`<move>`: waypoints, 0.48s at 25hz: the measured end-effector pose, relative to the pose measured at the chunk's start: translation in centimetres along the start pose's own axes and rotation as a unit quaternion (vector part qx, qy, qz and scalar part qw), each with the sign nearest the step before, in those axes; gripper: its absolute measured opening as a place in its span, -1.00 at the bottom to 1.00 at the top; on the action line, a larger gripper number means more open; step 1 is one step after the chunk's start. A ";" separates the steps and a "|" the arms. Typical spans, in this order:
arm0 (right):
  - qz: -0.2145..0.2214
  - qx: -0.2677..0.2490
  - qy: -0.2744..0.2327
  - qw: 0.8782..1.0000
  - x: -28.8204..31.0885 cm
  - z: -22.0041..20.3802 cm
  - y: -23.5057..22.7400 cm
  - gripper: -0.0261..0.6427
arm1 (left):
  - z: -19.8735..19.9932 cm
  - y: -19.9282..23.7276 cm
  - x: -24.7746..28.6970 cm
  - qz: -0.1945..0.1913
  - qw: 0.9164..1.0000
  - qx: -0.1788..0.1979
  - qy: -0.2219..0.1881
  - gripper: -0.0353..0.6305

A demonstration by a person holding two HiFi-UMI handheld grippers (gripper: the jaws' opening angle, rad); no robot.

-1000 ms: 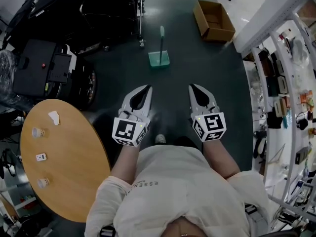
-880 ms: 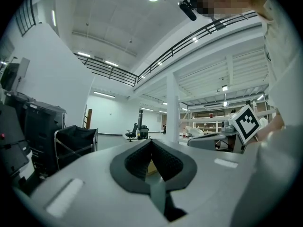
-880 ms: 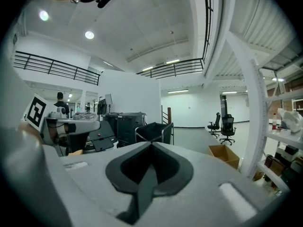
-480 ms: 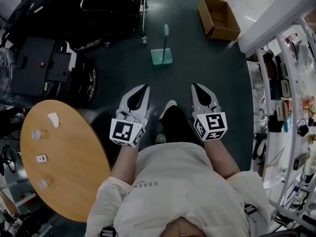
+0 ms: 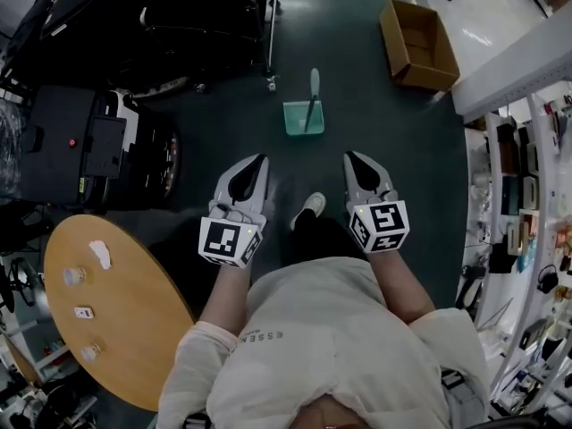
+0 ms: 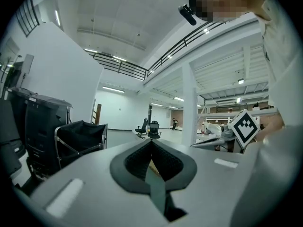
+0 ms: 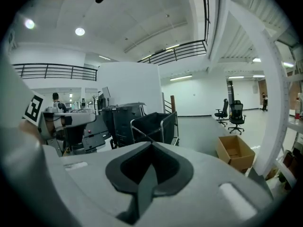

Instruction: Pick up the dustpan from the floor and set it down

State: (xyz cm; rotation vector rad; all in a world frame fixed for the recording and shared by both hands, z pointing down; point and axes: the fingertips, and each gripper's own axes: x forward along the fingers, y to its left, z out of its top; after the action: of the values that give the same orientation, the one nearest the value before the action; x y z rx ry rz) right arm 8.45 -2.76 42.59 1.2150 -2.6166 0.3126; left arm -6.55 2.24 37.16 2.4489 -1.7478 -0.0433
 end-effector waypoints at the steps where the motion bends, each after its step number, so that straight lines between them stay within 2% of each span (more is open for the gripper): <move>1: 0.001 0.000 0.005 1.000 1.6 0.4 -0.9 -0.95 | 0.1 0.8 1.7 -0.001 1.000 0.001 0.003 -0.84; 8: -0.005 -0.022 0.030 0.999 10.4 3.8 -7.8 -0.95 | 0.7 5.2 11.6 -0.002 1.000 0.002 0.021 -0.84; 12: -0.014 -0.022 0.058 0.998 14.2 3.8 -10.5 -0.95 | 0.3 7.2 15.4 0.007 0.999 0.000 0.032 -0.84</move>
State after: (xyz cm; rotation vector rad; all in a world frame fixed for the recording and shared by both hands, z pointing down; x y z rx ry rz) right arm 7.17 -20.66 44.21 1.1823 -2.4925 0.3091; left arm -8.33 -14.62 38.60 2.4094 -1.7384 0.0360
